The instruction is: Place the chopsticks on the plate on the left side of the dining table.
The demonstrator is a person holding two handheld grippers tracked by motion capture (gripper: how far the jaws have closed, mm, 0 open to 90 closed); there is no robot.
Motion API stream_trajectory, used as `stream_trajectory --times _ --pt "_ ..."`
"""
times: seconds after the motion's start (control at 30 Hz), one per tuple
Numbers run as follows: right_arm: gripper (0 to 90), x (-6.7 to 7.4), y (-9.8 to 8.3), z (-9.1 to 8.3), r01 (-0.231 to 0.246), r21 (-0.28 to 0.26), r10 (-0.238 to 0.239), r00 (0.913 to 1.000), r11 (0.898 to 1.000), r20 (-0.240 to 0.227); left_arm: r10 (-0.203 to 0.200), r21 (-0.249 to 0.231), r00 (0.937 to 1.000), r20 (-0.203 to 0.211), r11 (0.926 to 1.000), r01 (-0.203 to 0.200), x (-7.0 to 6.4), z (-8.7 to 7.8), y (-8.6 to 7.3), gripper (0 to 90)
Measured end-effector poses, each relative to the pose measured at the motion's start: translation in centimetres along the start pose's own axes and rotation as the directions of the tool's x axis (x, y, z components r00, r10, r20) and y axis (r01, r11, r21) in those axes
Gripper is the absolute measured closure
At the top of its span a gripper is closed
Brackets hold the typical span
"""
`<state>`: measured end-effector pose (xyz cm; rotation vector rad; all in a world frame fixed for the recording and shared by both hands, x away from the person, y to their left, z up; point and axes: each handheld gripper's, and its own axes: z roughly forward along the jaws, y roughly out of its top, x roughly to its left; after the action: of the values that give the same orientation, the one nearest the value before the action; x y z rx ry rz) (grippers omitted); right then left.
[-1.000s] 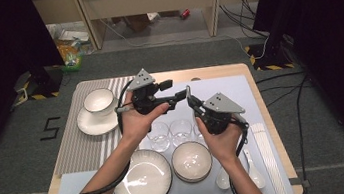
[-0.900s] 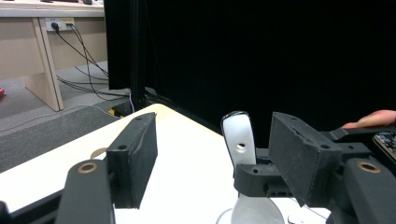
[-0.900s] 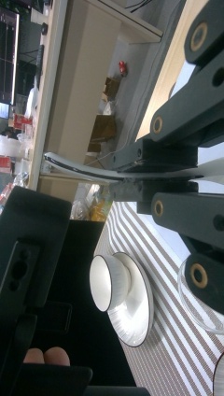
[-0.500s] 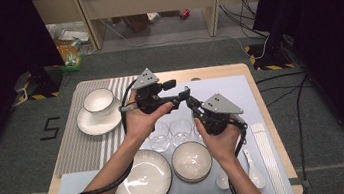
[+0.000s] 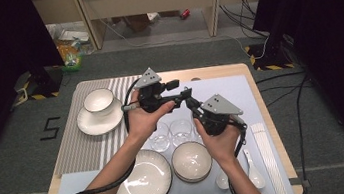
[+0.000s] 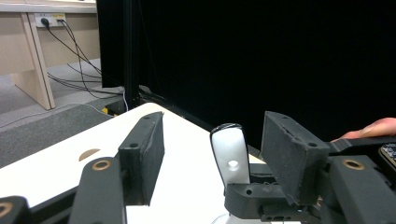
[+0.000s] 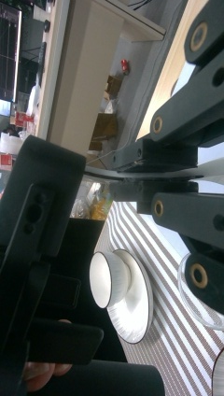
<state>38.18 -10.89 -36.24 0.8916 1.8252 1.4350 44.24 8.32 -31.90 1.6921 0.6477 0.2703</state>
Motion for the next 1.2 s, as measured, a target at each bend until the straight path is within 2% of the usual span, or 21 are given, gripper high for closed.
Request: stream_trajectory --times 0.5,0.83,1.2 --pt "85.9 0.20 -0.06 0.07 -0.004 -0.002 0.004 1.0000 1.000 -0.003 0.003 -0.001 1.0000 0.009 1.0000 -0.003 -0.10 0.45 -0.08 51.3" --pt "85.9 0.22 0.02 -0.02 0.000 -0.009 0.000 1.0000 1.000 -0.002 -0.024 0.010 0.9991 0.035 0.9997 0.024 -0.02 0.76 -0.32 60.3" --pt "85.8 0.20 -0.03 0.07 0.003 -0.012 -0.003 1.0000 1.000 -0.004 -0.038 0.000 0.9978 0.055 0.9993 0.038 -0.15 0.70 -0.25 71.1"
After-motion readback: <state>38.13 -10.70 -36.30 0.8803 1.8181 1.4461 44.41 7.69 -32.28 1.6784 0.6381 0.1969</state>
